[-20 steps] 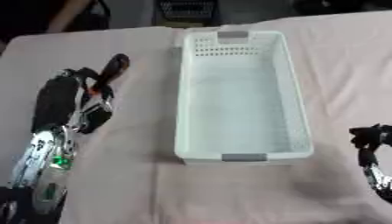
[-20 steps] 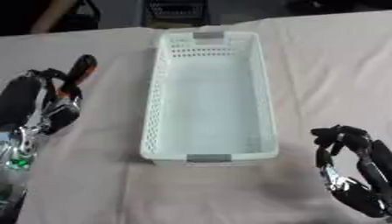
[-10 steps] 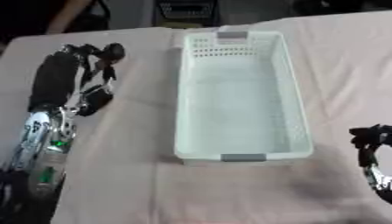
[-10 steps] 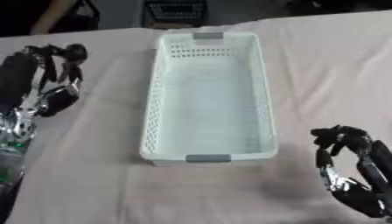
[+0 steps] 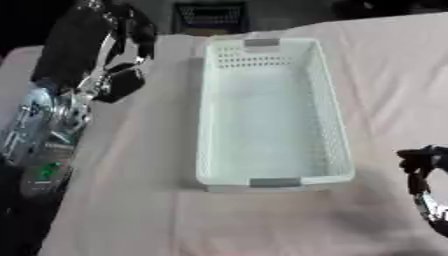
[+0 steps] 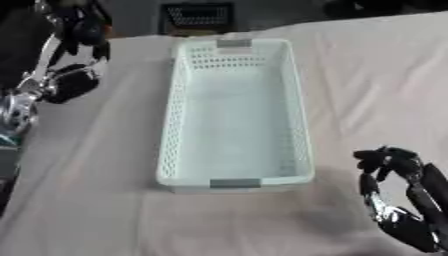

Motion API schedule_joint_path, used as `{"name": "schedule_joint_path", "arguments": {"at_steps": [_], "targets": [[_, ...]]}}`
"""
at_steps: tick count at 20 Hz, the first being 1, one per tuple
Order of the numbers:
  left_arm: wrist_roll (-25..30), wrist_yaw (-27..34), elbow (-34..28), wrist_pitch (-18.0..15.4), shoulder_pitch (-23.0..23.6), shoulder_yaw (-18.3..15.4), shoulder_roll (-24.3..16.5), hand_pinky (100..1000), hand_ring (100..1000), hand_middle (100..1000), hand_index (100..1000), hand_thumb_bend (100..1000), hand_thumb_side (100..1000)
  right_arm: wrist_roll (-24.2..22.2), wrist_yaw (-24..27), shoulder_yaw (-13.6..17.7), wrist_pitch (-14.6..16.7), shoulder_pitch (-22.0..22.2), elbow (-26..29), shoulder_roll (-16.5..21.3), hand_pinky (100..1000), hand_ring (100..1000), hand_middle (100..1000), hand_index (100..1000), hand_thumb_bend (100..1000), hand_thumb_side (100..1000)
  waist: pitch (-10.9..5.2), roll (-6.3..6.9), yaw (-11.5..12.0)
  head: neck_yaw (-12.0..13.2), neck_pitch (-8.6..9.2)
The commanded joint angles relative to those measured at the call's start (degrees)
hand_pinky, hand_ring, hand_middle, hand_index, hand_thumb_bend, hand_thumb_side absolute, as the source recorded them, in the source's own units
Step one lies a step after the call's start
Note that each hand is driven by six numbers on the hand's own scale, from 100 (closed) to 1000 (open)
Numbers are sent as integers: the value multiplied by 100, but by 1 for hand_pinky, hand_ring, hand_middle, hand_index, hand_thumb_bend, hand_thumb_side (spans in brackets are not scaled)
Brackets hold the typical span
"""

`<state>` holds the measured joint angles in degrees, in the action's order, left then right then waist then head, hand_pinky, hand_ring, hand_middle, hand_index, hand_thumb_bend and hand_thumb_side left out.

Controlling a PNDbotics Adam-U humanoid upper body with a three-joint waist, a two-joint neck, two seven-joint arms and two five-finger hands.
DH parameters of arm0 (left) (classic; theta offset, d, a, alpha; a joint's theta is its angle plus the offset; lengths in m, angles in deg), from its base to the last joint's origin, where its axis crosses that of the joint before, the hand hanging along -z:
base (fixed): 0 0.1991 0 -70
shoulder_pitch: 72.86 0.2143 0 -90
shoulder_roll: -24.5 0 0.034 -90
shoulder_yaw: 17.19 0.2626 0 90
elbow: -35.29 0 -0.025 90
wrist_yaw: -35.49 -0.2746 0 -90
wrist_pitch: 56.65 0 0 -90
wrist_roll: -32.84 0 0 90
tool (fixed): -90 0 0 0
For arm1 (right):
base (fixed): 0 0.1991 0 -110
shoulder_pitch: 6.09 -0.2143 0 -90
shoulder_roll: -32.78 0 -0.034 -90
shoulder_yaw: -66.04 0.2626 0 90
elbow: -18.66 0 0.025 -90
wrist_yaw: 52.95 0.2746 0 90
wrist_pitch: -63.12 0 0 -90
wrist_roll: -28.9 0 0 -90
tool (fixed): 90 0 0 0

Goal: Pick up objects on the table and place them in the box.

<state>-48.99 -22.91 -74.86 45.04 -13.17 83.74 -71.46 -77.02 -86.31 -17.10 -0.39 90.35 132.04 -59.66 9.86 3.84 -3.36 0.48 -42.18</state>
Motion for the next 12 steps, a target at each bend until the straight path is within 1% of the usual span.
{"name": "schedule_joint_path", "arguments": {"at_steps": [1, 2, 5, 7, 9, 10, 12], "targets": [[175, 71, -256, -216, -264, 172, -141, 310, 125, 259, 577, 127, 100, -22, 24, -9, 14, -3, 100, 81, 428, 552, 577, 789, 100, 776, -103, -14, -17, 21, 94], [239, 86, -304, -300, -362, 263, -148, 314, 133, 266, 576, 175, 100, -28, 27, -15, 17, -4, 99, 83, 429, 552, 577, 789, 100, 779, -106, -11, -34, 29, 97], [467, 111, -408, -576, -615, 548, -189, 321, 145, 280, 573, 241, 100, -43, 39, -30, 27, -12, 96, 90, 428, 552, 577, 789, 100, 779, -111, -5, -72, 25, 108], [604, 95, -431, -762, -714, 730, -212, 328, 156, 292, 572, 278, 100, -49, 49, -38, 32, -20, 96, 93, 428, 552, 577, 789, 100, 779, -110, -2, -99, 11, 123], [716, 43, -395, -936, -767, 889, -230, 332, 162, 299, 571, 297, 100, -58, 56, -43, 36, -24, 95, 95, 428, 552, 577, 789, 100, 779, -107, 0, -121, 6, 139], [775, 0, -354, -1052, -793, 1003, -257, 339, 170, 307, 569, 333, 100, -62, 58, -46, 39, -26, 95, 97, 429, 552, 577, 789, 100, 779, -104, 3, -134, 0, 148], [872, -123, -229, -1287, -830, 1224, -283, 343, 177, 316, 569, 353, 100, -71, 64, -55, 44, -36, 94, 97, 428, 552, 577, 789, 100, 779, -100, 5, -155, -4, 164]]}}
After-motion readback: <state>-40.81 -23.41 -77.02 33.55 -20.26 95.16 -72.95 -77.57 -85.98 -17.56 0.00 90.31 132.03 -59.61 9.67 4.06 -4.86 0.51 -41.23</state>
